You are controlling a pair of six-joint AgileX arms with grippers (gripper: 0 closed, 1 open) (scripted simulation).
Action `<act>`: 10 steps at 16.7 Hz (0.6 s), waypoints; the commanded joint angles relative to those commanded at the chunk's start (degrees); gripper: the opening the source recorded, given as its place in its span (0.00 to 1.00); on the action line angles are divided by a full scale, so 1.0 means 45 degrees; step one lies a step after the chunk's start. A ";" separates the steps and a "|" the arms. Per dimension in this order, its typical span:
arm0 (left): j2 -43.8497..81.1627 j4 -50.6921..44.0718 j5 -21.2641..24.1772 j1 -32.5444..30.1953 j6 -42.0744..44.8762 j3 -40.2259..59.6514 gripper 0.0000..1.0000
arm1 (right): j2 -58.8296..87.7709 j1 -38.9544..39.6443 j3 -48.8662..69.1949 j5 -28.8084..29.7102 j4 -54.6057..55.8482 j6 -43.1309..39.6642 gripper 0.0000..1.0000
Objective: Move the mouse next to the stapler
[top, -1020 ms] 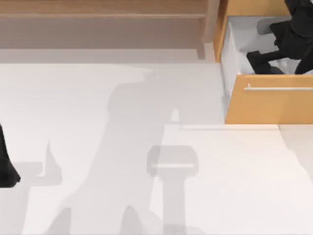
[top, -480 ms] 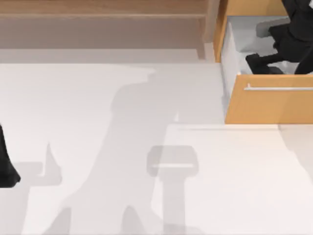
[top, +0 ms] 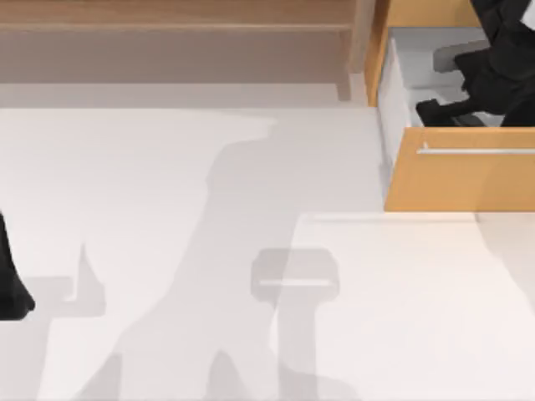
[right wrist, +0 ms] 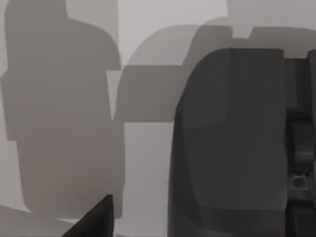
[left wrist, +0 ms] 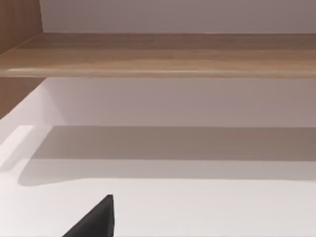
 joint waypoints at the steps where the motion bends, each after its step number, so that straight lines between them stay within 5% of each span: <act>1: 0.0000 0.0000 0.0000 0.0000 0.0000 0.0000 1.00 | 0.0000 0.0000 0.0000 0.0000 0.0000 0.0000 1.00; 4: 0.0000 0.0000 0.0000 0.0000 0.0000 0.0000 1.00 | 0.0000 0.0000 0.0000 0.0000 0.0000 0.0000 1.00; 10: 0.0000 0.0000 0.0000 0.0000 0.0000 0.0000 1.00 | 0.0000 0.0000 0.0000 0.0000 0.0000 0.0000 0.55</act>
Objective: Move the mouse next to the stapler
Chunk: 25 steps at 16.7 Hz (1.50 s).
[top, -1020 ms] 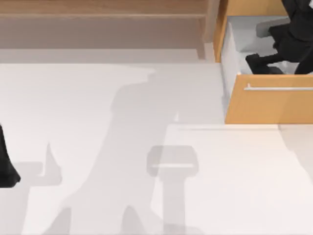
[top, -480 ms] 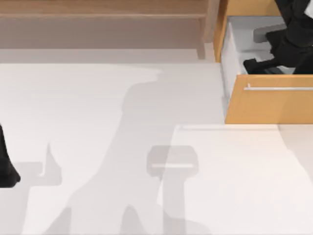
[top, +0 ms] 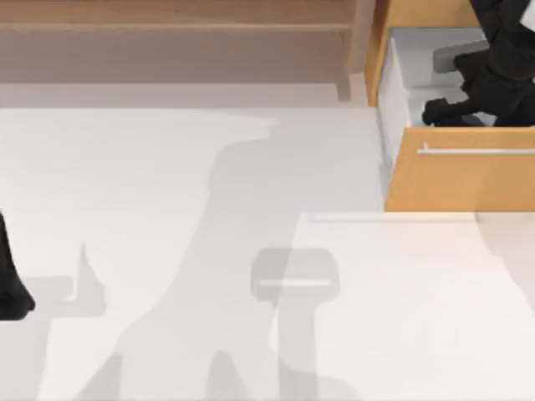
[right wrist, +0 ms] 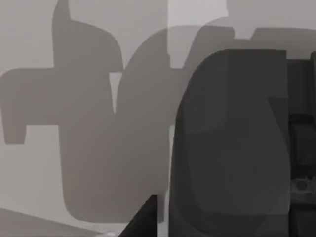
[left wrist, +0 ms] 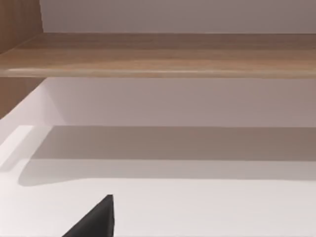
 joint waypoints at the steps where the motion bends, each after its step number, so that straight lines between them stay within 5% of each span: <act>1: 0.0000 0.0000 0.0000 0.0000 0.0000 0.0000 1.00 | 0.0000 0.0000 0.0000 0.0000 0.0000 0.0000 0.47; 8: 0.0000 0.0000 0.0000 0.0000 0.0000 0.0000 1.00 | 0.0000 0.0000 0.0000 0.0000 0.0000 0.0000 0.00; 19: 0.0000 0.0000 0.0000 0.0000 0.0000 0.0000 1.00 | -0.0401 0.0059 -0.0051 0.0044 0.0017 -0.0072 0.00; 25: 0.0000 0.0000 0.0000 0.0000 0.0000 0.0000 1.00 | -0.4347 -0.0473 -0.1901 0.0426 0.0526 -0.0800 0.00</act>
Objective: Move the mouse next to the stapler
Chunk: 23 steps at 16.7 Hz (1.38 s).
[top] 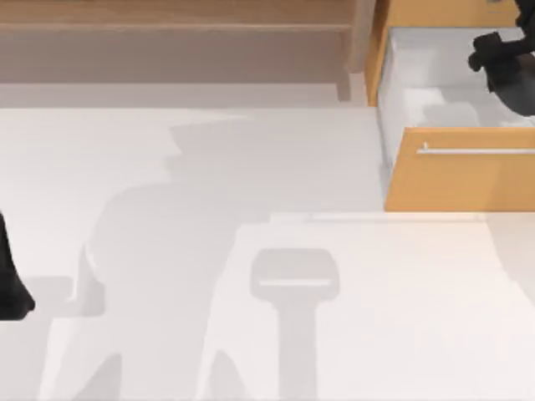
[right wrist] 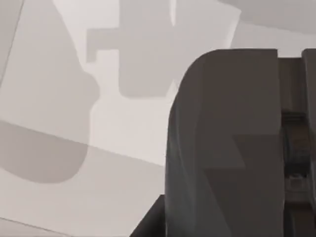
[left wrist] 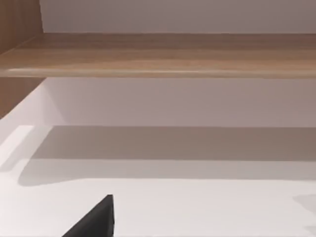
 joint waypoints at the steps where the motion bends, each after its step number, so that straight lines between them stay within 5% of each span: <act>1: 0.0000 0.0000 0.0000 0.0000 0.0000 0.0000 1.00 | -0.0923 -0.0324 -0.0533 0.0087 0.0132 -0.0175 0.00; 13: 0.0000 0.0000 0.0000 0.0000 0.0000 0.0000 1.00 | -0.7438 -0.5195 -0.6968 0.0169 0.0961 -0.3492 0.00; 23: 0.0000 0.0000 0.0000 0.0000 0.0000 0.0000 1.00 | -0.8548 -1.2217 -1.3812 -0.0976 0.2217 -0.8476 0.00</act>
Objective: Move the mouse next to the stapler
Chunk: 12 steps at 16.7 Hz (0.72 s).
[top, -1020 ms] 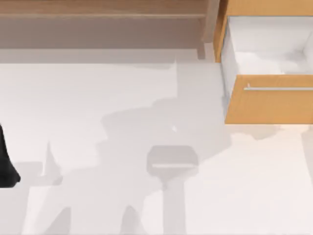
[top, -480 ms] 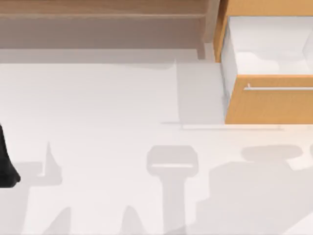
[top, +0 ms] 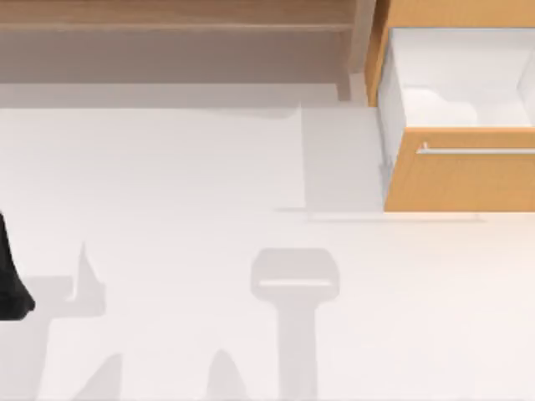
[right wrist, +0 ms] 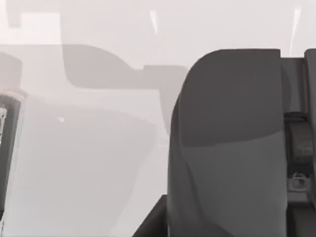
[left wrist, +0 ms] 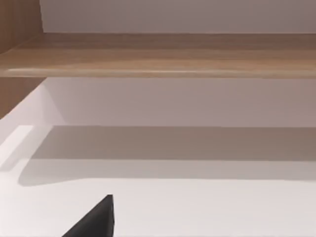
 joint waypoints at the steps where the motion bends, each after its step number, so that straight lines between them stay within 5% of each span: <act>1: 0.0000 0.0000 0.0000 0.0000 0.0000 0.0000 1.00 | -0.0009 -0.0436 -0.0443 -0.0137 0.0216 -0.0403 0.00; 12: 0.0000 0.0000 0.0000 0.0000 0.0000 0.0000 1.00 | -0.0003 -0.1007 -0.1031 -0.0348 0.0598 -0.0964 0.00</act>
